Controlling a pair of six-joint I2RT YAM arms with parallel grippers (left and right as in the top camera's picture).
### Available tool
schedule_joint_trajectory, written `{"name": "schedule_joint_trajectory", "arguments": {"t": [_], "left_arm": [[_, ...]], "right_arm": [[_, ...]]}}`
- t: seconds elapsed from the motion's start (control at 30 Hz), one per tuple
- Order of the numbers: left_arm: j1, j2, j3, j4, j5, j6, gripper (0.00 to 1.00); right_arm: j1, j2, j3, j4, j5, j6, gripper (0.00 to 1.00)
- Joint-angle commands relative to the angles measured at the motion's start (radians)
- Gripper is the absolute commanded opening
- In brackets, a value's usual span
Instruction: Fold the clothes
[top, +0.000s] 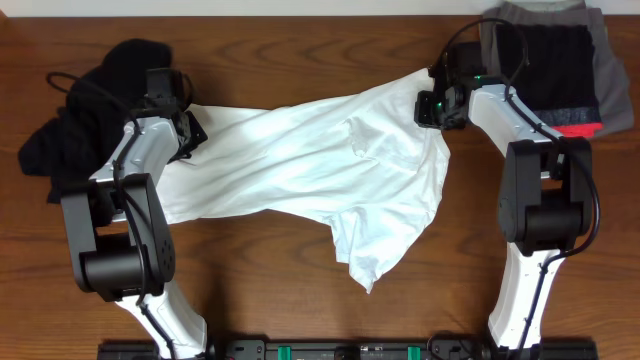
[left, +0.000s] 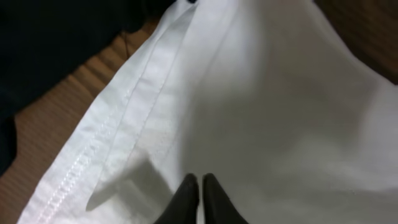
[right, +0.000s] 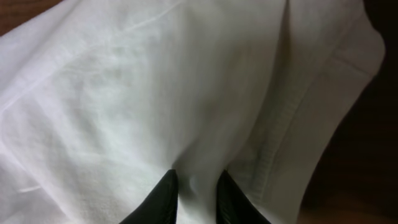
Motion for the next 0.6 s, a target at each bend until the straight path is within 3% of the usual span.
{"name": "schedule_joint_trajectory", "arguments": {"t": [0.0,0.37,0.57], "left_arm": [[0.005,0.041,-0.009,0.013,-0.008,0.007,0.06],[0.005,0.148,-0.009,0.028,-0.009,0.007,0.06],[0.005,0.158,-0.009,0.029,-0.009,0.007,0.06]], "right_arm": [[-0.003,0.011,0.0,0.001,-0.01,0.0,0.17],[-0.005,0.011,0.0,-0.005,-0.01,-0.012,0.02],[-0.011,0.011,0.0,-0.009,-0.009,-0.043,0.01]]}}
